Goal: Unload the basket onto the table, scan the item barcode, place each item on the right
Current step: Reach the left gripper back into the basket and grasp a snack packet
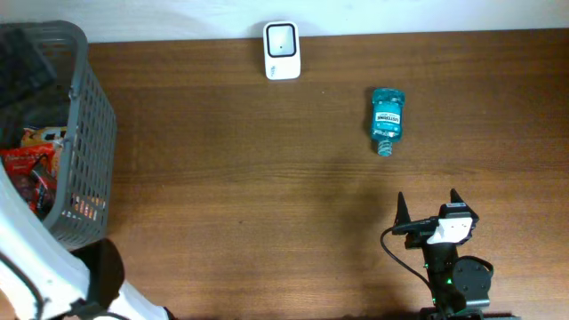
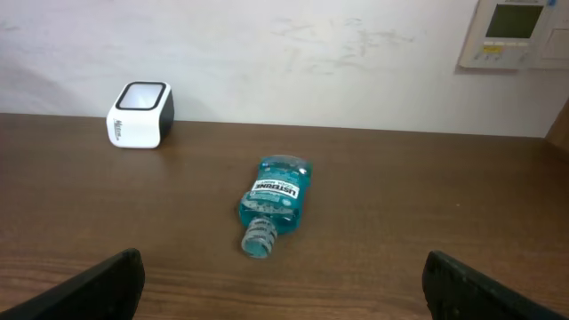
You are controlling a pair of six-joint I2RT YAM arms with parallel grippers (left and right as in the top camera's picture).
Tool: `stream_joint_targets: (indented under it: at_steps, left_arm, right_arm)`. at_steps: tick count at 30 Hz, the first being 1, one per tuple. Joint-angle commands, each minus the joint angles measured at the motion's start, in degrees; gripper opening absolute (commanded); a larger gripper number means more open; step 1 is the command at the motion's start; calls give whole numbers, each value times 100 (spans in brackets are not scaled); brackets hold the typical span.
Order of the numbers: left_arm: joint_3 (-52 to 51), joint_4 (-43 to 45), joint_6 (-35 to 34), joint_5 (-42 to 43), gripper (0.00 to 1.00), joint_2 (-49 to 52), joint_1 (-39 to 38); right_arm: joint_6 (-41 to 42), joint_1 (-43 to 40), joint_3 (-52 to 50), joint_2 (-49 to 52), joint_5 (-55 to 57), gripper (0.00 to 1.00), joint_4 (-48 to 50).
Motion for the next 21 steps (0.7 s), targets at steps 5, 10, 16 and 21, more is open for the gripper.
stream_joint_targets:
  at_steps: [5,10,16,21]
  left_arm:
    - [-3224,1235,-13,-442,99,109,1591]
    - [-5442,2455,393,-931,98,109,1788]
    - [-7049,4197,1145,-476,87,111,1784]
    - [-7925,5259,1167,-426,56,116,1784]
  right_arm:
    - [22,33,-50,-44,11,99,-17]
    - [22,33,-50,-44,11,99,-17]
    - [22,33,-50,-44,11,99,-20]
    - [22,33,-50,-44,11,99,-20]
